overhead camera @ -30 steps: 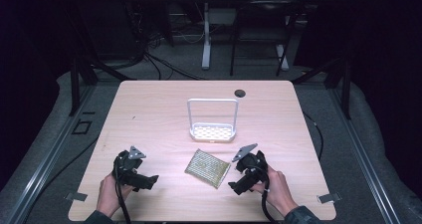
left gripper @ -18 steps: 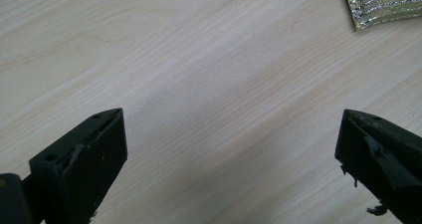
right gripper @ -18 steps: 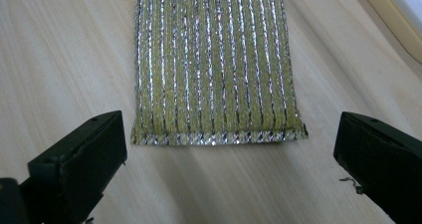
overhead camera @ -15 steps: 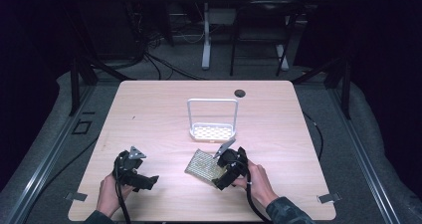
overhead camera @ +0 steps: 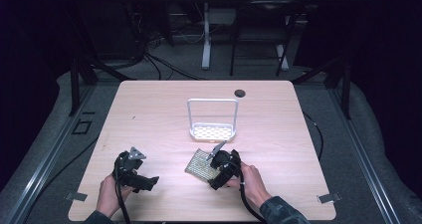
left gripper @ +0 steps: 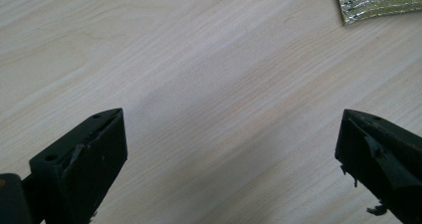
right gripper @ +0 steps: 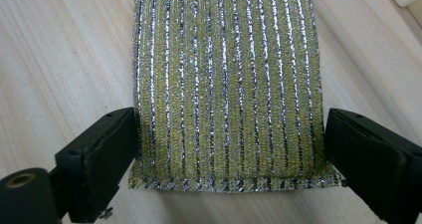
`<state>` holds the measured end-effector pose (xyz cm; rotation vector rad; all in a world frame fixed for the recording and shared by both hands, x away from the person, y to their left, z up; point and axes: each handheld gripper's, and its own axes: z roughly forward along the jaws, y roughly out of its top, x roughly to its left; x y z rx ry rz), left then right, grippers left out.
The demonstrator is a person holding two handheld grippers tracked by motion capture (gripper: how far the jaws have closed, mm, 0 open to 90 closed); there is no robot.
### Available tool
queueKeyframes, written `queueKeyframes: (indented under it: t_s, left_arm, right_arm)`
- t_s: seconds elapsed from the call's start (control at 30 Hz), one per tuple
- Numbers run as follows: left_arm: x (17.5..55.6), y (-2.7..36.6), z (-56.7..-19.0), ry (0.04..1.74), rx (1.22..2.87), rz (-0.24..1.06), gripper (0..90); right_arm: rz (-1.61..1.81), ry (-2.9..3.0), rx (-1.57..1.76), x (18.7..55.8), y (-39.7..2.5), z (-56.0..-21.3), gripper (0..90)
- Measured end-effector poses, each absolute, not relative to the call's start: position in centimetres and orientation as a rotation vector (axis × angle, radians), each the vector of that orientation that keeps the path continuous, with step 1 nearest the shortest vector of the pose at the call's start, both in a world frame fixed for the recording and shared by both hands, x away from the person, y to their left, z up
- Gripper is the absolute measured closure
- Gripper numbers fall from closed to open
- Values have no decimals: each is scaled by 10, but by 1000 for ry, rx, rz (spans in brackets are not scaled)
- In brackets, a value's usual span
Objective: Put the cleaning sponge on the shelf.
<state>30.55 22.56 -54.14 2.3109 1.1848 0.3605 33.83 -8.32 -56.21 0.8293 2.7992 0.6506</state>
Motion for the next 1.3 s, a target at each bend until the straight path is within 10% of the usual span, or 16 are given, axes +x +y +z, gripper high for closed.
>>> queueKeyframes:
  t_s: [1.3]
  left_arm:
    - [305, 227, -542, 1192, 2318, 375, 3]
  right_arm:
    - [738, 2738, 846, 329, -94, -540, 464]
